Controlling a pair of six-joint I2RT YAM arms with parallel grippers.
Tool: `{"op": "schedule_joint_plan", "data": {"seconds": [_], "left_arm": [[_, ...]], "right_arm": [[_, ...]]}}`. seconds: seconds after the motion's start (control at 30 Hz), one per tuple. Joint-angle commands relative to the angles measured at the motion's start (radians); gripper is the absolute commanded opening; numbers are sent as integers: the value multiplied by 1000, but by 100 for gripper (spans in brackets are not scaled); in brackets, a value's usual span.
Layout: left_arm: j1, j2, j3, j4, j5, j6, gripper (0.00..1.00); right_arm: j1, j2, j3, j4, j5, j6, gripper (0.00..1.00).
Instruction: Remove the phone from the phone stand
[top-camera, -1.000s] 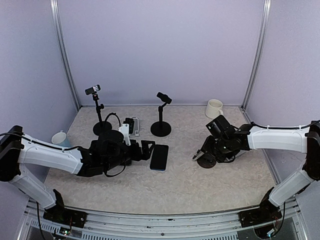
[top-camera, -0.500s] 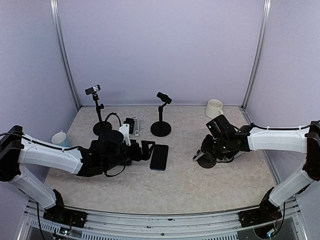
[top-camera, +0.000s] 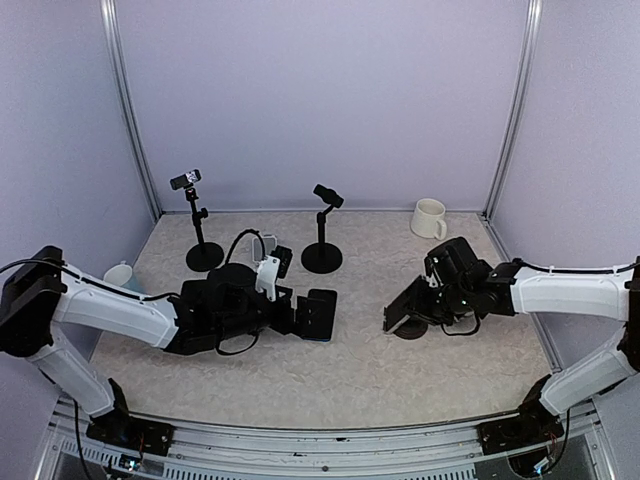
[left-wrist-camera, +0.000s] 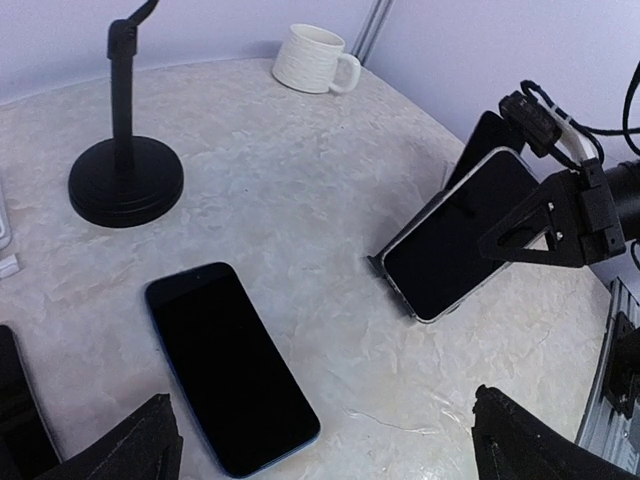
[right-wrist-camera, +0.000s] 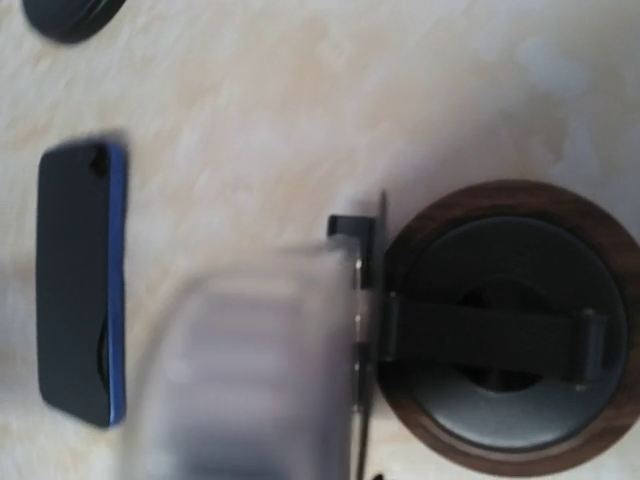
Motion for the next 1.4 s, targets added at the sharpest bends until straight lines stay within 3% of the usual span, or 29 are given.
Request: {"op": "schedule_joint_plan", "data": {"seconds": [0.0,0.3,0.47,0.63,1.37], "left_arm": [[-26,63,67,62,106,102,99],[-129,270,212,74,149,205,99],[-127,326,277,80,177,210,99],[-120,335,283,82,168,207,99],[-112,319,262,70,126,241,99]], "right_arm": [[-22,-52,-27,33,-101,-135,22],[-56,-109,-58,36,-175,-261,25],[-82,-130,-63,25,-167,-230,37],[-89,-152,-73,34,-168,-184,41],[-93,-202,-7,-22,-163,-194,3]]}}
